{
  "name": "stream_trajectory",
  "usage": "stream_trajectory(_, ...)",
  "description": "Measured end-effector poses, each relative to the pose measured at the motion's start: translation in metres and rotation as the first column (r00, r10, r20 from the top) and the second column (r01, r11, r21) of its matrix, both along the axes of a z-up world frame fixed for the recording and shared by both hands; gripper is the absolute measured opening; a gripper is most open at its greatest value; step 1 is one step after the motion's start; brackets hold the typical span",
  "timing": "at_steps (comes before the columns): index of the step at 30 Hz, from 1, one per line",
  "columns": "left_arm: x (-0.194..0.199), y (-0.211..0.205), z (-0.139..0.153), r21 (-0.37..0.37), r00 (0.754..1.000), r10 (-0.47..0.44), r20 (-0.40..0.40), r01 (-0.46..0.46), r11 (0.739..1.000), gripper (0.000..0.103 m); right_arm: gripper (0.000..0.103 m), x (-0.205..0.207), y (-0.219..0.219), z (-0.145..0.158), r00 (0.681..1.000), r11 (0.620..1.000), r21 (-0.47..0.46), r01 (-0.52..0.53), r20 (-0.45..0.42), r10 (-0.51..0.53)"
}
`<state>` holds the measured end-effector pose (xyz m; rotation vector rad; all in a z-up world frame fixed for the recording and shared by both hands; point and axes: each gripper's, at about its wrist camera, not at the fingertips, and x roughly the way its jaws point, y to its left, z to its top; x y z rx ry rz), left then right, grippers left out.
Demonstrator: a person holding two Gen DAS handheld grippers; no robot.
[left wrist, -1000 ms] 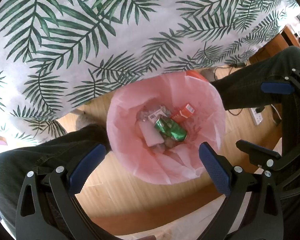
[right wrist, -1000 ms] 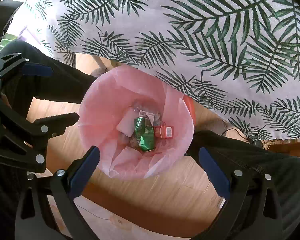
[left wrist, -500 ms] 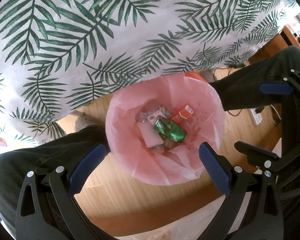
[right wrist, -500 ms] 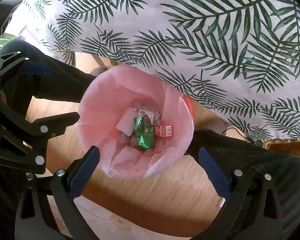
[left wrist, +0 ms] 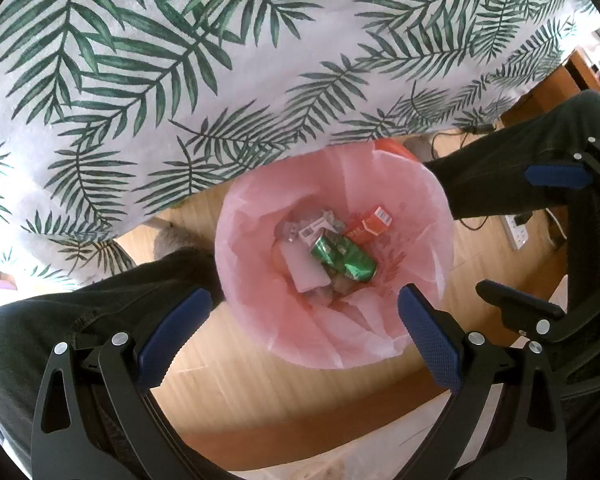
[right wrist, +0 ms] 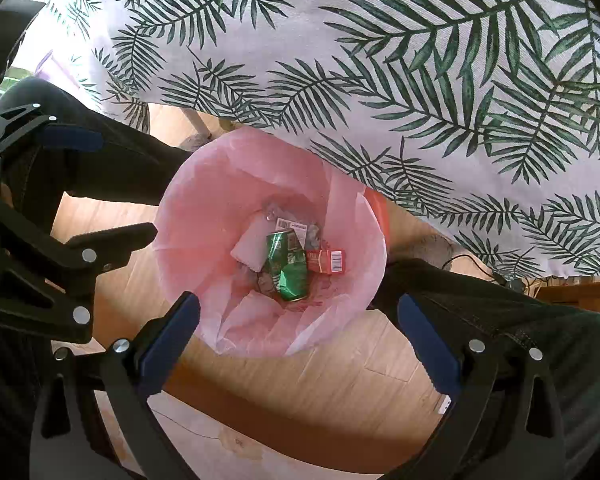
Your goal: Collect trash
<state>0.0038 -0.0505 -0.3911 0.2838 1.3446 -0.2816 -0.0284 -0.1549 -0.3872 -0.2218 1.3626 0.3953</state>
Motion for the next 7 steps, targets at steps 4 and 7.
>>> stream_trajectory(4,-0.0002,-0.0003,-0.0007,0.001,1.000,-0.002,0.000,0.002,1.000,0.097,0.098,0.0000,-0.0008,-0.0007,1.000,1.000,0.000,0.000,-0.002,0.000)
stream_trajectory(7,-0.0002,0.0000,-0.0011,0.000,1.000,0.000,-0.001,0.000,1.000,0.097,0.098,0.0000,-0.0008,-0.0006,1.000,1.000,-0.001,0.000,-0.002,0.000)
